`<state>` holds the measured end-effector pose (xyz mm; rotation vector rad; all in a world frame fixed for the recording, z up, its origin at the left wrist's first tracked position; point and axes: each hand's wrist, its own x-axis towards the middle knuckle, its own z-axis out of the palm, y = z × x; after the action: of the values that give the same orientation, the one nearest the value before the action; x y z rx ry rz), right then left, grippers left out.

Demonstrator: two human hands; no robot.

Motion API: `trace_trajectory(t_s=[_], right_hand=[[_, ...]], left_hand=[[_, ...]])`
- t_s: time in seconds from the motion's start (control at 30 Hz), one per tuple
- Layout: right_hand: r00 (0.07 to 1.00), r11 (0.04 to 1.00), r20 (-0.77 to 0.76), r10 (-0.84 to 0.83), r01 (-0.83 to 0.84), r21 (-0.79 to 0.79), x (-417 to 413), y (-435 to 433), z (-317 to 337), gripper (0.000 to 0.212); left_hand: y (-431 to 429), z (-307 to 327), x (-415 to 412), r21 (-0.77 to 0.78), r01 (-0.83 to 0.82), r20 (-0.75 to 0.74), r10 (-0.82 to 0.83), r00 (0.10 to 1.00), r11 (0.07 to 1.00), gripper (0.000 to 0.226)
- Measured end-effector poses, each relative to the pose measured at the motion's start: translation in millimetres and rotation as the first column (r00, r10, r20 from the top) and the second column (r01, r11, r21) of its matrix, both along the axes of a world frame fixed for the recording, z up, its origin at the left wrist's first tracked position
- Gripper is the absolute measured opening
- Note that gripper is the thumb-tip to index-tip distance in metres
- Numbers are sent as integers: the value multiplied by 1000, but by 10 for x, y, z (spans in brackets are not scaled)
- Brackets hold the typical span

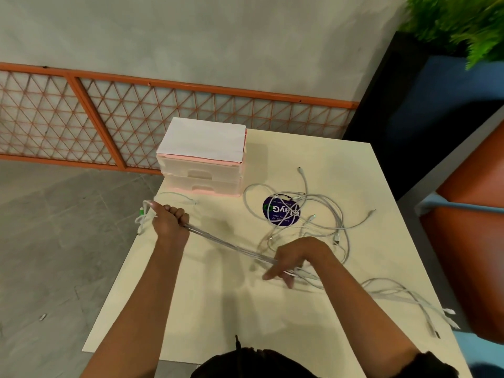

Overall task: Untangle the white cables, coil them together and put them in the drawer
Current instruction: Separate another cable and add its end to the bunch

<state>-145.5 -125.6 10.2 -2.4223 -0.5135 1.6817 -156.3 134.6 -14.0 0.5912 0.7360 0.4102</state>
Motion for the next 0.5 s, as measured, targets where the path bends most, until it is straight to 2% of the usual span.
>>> trace_trajectory(t_s=[0.03,0.1,0.27,0.4,0.5], right_hand=[[1000,998,5,26,-26,-59,16,-124,-7,43],[999,996,-17,-29,28,-83,19,-393,-3,42],[971,976,94,-219,218,22,26,-820,74,52],[973,973,-7,-231,231,0,9,-1198,86,53],[961,961,9,-278,278,12,-22,-1481,79,60]], left_hand=[[69,-1,-8,7,-8,0,8,1000,1000,52],[174,-18,-27,10,-22,-9,22,1000,1000,52],[81,-89,-51,30,-25,-45,26,999,999,51],[215,-142,-83,43,-67,-67,69,995,997,52],[268,-155,-92,63,-67,-87,72,994,996,52]])
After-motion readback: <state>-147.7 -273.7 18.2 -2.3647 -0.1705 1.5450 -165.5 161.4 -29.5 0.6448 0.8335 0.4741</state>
